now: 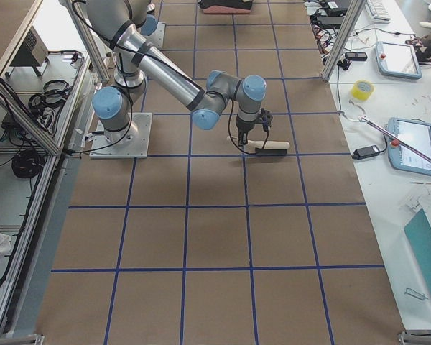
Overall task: Sweep and dump trash into bin
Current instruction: 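Tip the dustpan over the bin with the left gripper to dump the items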
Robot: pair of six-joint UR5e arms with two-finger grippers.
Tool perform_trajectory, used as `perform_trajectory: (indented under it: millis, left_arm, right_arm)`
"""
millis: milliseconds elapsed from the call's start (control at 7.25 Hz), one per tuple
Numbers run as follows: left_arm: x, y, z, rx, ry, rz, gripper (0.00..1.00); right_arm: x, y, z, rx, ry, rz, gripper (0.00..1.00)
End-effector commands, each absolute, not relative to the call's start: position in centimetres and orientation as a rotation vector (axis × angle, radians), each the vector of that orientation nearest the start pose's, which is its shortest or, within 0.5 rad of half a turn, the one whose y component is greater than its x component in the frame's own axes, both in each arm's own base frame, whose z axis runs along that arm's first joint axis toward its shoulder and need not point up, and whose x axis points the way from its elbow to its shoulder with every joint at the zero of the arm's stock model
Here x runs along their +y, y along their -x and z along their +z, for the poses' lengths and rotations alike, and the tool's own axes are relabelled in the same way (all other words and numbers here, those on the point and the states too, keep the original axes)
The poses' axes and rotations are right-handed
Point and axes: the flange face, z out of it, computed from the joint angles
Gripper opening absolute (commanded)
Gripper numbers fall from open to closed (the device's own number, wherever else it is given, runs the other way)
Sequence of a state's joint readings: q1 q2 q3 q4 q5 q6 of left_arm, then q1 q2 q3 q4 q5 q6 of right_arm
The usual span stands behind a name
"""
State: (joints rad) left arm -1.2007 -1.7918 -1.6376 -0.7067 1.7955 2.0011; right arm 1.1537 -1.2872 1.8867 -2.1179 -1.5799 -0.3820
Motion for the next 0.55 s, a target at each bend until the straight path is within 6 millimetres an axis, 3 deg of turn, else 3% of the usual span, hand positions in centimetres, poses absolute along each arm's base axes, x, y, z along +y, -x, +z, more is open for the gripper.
perform_trajectory:
  millis: [0,138,414]
  left_arm:
    - [-62.8,-4.6,38.4,2.029,-1.820,-0.131,0.00]
    - [-64.2,-2.2,35.2,2.057,-1.889,-0.163,0.00]
    - [-67.3,-1.2,30.9,2.036,-2.031,-0.142,0.00]
  right_arm:
    - [-54.4,9.6,24.3,3.126,-0.052,0.087,0.00]
    - [-54.3,9.6,24.3,3.125,-0.052,0.092,0.00]
    - [-54.3,9.6,24.2,3.123,-0.057,0.098,0.33]
